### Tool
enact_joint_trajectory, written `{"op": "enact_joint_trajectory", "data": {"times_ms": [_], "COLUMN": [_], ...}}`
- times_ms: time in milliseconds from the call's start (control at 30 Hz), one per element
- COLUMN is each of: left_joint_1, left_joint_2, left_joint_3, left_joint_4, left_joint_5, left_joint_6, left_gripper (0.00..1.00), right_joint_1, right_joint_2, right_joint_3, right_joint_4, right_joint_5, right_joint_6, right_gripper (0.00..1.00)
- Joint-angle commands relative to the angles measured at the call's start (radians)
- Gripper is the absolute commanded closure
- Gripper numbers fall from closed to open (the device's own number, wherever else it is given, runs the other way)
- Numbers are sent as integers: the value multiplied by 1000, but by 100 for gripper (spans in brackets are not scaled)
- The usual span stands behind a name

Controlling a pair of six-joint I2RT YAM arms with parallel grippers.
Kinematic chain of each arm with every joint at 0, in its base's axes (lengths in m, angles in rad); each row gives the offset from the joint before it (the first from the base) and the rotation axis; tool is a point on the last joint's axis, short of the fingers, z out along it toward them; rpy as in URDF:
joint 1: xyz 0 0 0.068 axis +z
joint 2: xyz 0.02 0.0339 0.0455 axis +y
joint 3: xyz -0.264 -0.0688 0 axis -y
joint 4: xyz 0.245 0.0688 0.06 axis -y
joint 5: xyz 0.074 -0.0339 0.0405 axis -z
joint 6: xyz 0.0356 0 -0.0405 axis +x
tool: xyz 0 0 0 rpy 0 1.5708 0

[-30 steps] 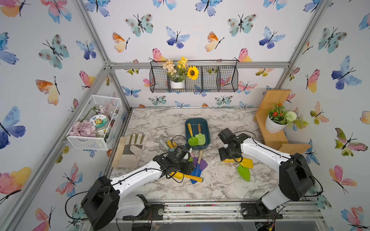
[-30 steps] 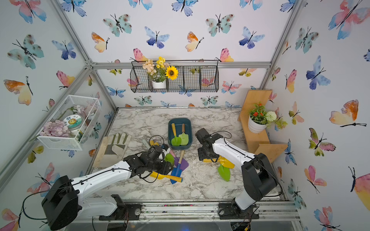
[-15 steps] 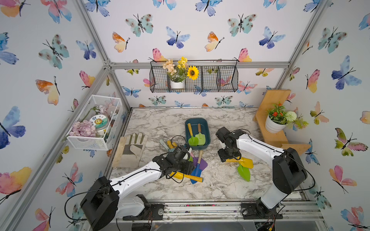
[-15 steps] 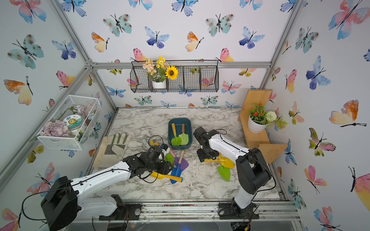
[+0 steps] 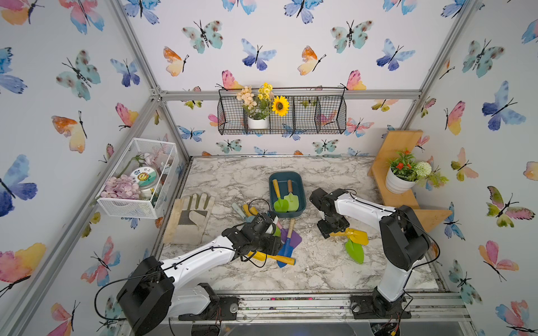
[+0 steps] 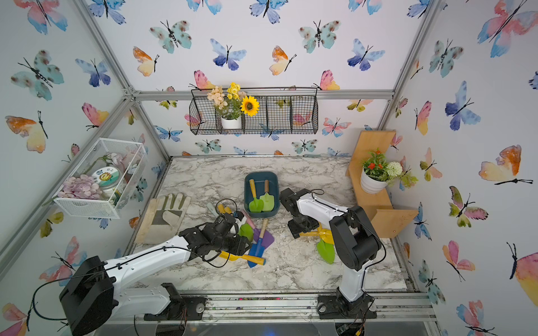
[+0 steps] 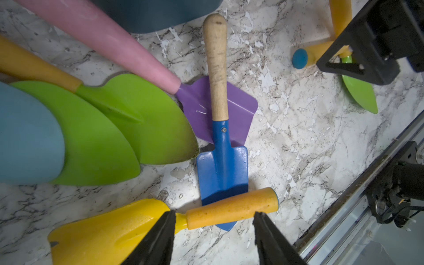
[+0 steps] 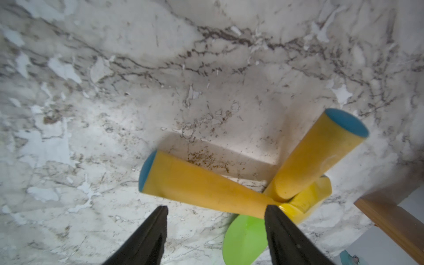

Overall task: Put the shovel into the storage box
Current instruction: Pick up the shovel from the center of the board.

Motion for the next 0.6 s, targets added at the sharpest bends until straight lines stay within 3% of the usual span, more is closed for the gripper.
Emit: {"op": "enact_joint_trajectory", "data": {"times_ms": [0,233,567], "left_joint_1": [-2,-1,-1], "left_joint_2": [-6,6,16], "left_joint_3": [-6,-3,6], "left_joint_4": [5,7,0], "left_joint_5": [32,30,28], "left_joint_6": [-2,-2,-2], "left_gripper": [40,40,40], "right_joint_1": [3,3,11], "right_joint_2": [37,83,129], "right_joint_3": [24,35,46], "right_joint_4": [-22,-6,36], "right_joint_5": [39,78,140], "right_joint_6": [-15,-20,-20], "right_gripper": [29,31,46]}}
